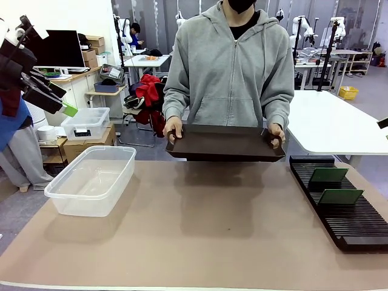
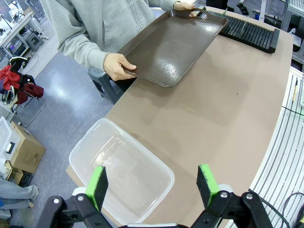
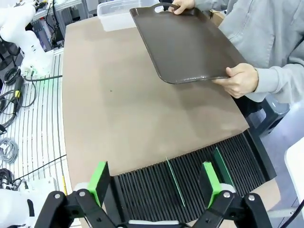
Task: Sort PCBs into racks and boxes based on the side picked up.
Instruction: If the short side of the Blank PCB is picked up, insert it into the PCB Rack ; if the long side is picked up, place it in the Organizing box.
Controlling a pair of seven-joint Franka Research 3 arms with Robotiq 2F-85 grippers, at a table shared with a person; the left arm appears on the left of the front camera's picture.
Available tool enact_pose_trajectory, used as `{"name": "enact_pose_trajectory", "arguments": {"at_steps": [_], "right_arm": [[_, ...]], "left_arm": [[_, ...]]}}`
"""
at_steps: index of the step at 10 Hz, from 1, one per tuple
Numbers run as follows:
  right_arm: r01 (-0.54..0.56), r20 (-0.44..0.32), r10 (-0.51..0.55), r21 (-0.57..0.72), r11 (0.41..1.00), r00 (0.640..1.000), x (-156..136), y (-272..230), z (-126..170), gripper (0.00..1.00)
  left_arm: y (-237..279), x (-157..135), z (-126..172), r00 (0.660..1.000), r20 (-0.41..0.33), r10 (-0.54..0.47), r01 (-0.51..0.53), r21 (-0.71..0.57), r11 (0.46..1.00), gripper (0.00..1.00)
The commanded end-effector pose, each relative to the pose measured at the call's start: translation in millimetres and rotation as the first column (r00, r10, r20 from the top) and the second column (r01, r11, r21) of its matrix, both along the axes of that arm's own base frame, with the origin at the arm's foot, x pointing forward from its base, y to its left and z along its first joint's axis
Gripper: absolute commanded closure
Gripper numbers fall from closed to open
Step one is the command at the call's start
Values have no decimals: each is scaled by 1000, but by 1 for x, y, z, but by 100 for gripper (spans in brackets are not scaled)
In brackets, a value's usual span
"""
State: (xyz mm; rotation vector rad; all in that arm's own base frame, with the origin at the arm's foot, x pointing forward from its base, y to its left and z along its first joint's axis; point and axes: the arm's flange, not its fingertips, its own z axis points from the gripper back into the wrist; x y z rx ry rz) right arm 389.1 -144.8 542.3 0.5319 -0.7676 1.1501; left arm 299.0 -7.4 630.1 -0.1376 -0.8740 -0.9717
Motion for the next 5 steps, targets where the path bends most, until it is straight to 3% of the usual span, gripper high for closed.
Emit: {"name": "enact_pose_trajectory", "arguments": {"at_steps": [1, 5], "right_arm": [[12, -10, -12, -21, 1000, 1000, -5, 4, 1, 0], [59, 36, -57, -35, 998, 998, -19, -1, 14, 0]], "left_arm": [[1, 0, -2, 1000, -9, -3, 3, 3, 1000, 0], [1, 0, -2, 1000, -9, -3, 3, 3, 1000, 0]]}}
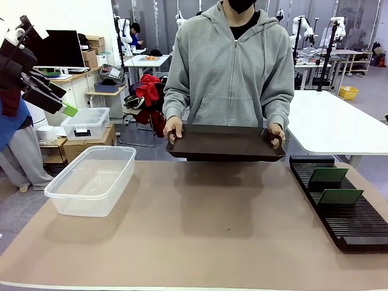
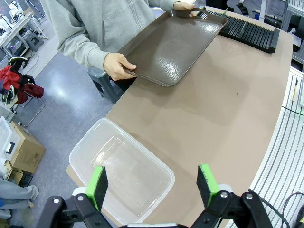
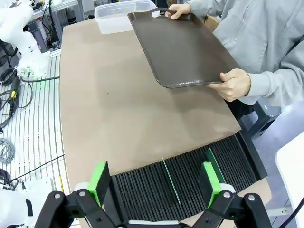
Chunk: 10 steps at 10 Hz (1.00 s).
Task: Sort PCBs into racks and boxes based on the side picked up.
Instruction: If the short side of the Blank PCB is picked up, insert it into the PCB Rack ; if the long side is picked up, place it in the Organizing box.
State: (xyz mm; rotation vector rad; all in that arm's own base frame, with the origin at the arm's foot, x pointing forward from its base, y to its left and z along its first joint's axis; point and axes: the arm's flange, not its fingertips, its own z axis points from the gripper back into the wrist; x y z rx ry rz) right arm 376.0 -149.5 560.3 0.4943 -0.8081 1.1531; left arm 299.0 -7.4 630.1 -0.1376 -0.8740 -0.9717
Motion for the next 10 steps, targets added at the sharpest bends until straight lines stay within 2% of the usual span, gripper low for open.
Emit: {"name": "enact_pose_trajectory", "arguments": {"at_steps": [1, 3, 5, 6, 10], "right_arm": [[60, 14, -60, -47, 997, 998, -8, 1, 0, 0], [100, 61, -96, -50, 994, 993, -11, -1, -3, 0], [105, 75, -101, -55, 993, 992, -6, -9, -6, 0], [80, 62, -78, -38, 996, 995, -8, -10, 5, 0], [80, 62, -78, -38, 996, 995, -8, -10, 5, 0]], "left_arm": [[1, 0, -2, 1000, -9, -3, 3, 3, 1000, 0], [1, 0, -2, 1000, -9, -3, 3, 3, 1000, 0], [1, 0, -2, 1000, -9, -3, 3, 3, 1000, 0], [1, 0, -2, 1000, -9, -3, 3, 3, 1000, 0], [1, 0, -2, 1000, -9, -3, 3, 3, 1000, 0]]}}
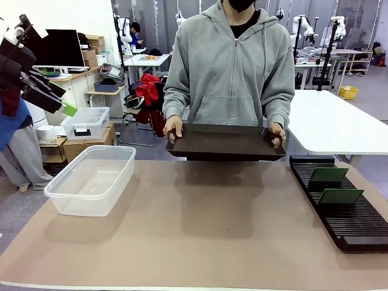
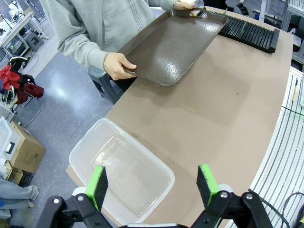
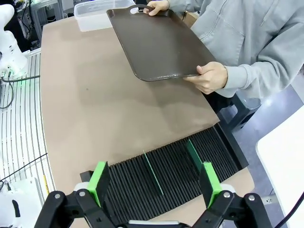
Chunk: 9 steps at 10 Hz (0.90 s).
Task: Sort PCBs into racks and boxes based on the side picked up.
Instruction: If the short side of the Blank PCB is picked up, insert it into the PCB Rack ; if the long side is picked up, place it in the Organizing box.
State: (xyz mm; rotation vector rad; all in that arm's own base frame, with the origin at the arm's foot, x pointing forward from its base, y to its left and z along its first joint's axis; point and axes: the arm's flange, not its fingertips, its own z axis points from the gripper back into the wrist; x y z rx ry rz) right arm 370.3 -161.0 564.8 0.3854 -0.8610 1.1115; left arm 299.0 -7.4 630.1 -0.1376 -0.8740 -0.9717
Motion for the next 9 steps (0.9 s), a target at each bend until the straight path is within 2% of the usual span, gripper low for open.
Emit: {"name": "enact_pose_trajectory", "arguments": {"at_steps": [1, 9], "right_arm": [[-5, -12, 4, -3, 1000, 1000, -2, 1, 0, 0], [-5, -12, 4, -3, 1000, 1000, -2, 1, 0, 0]], "left_arm": [[1, 0, -2, 1000, -9, -3, 3, 3, 1000, 0], [1, 0, -2, 1000, -9, -3, 3, 3, 1000, 0]]}}
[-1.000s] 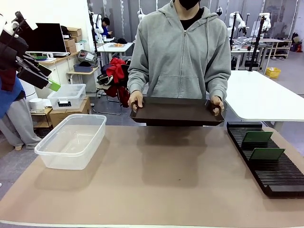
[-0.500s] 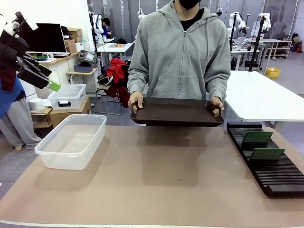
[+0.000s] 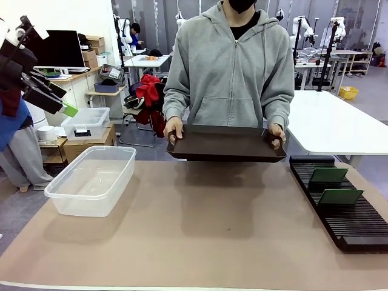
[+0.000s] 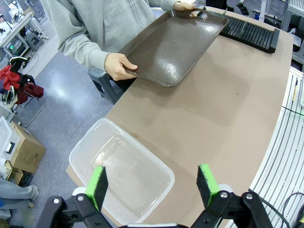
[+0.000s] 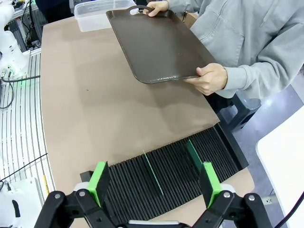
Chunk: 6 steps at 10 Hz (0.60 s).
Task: Sort PCBs into racks and boxes based on the side picked up.
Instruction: If the short side of the Blank PCB is picked up, insert it into the PCB Rack ; if the long side is picked up, place it in the Organizing box.
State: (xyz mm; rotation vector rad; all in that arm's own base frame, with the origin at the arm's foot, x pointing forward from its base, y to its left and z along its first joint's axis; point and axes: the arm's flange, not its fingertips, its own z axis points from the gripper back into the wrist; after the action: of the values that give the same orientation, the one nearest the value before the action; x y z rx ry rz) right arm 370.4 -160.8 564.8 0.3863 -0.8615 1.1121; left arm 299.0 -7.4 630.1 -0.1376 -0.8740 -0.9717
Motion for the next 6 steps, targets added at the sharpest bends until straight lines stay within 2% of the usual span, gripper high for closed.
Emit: {"name": "enact_pose_trajectory", "arguments": {"at_steps": [1, 6], "right_arm": [[-4, -12, 4, -4, 1000, 1000, -2, 1, 0, 0], [-4, -12, 4, -4, 1000, 1000, -2, 1, 0, 0]], "left_arm": [[1, 0, -2, 1000, -9, -3, 3, 3, 1000, 0], [1, 0, -2, 1000, -9, -3, 3, 3, 1000, 0]]}}
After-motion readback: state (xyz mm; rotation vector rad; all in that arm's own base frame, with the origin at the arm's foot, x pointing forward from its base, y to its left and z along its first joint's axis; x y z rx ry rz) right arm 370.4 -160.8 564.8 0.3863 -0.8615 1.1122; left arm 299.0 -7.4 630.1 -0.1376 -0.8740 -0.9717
